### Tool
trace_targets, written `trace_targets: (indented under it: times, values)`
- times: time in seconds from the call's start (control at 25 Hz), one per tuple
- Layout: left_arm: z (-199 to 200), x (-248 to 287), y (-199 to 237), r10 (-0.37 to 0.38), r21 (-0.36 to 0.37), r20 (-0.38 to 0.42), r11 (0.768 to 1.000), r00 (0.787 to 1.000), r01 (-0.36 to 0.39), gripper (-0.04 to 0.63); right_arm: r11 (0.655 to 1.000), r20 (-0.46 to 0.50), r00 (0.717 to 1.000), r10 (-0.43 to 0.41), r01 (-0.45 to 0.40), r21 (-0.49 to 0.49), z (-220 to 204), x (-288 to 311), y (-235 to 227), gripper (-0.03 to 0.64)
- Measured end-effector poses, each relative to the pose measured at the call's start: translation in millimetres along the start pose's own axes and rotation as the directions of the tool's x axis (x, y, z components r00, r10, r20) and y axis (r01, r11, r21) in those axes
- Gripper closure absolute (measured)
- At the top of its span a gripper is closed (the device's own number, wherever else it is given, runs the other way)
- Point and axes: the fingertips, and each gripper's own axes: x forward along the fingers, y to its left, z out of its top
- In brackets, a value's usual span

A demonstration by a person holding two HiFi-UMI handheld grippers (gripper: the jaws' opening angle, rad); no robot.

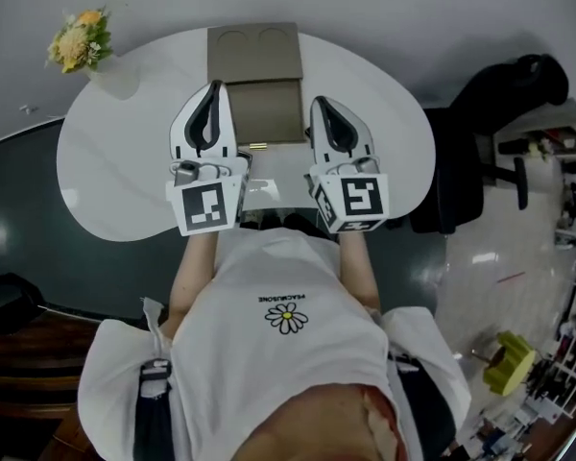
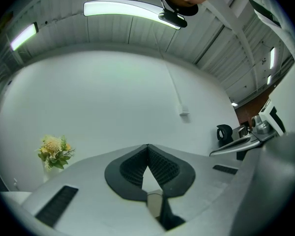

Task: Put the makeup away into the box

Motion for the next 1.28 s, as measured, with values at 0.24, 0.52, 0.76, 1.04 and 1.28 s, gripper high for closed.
trace_targets:
  times: [0.24,0.52,0.76,1.04,1.28]
  values:
    - [3.4,5.1,-22.5,0.020,0.025,0.006,1.000,1.000,-0.020,0.575,0.998,0.010,0.998,0.061,-0.061,-0.004,-1.5,-0.5,-10.0,0.586]
    - [2.5,8.5,-37.2,0.014,0.054,-0.007,0.998,1.000,-0.014,0.575,0.996,0.005,0.996,0.092,-0.092,0.021,-8.4,-1.0,-12.5,0.586]
    - [-5.5,3.5,-26.9,0.053,0.042,-0.031,0.998,0.998,-0.051,0.575,0.991,-0.129,0.982,0.137,-0.136,0.014,-37.5,11.4,-13.6,0.571]
    - [-12.3,-4.9,-11.9,0.093,0.053,-0.057,0.995,0.994,-0.090,0.575,0.971,-0.275,0.933,0.230,-0.239,0.001,-74.8,17.9,-18.9,0.403]
    - [-21.9,-12.2,-4.1,0.120,0.057,-0.069,0.992,0.990,-0.116,0.575,0.954,-0.426,0.861,0.276,-0.299,0.013,-128.8,17.6,-31.1,0.405]
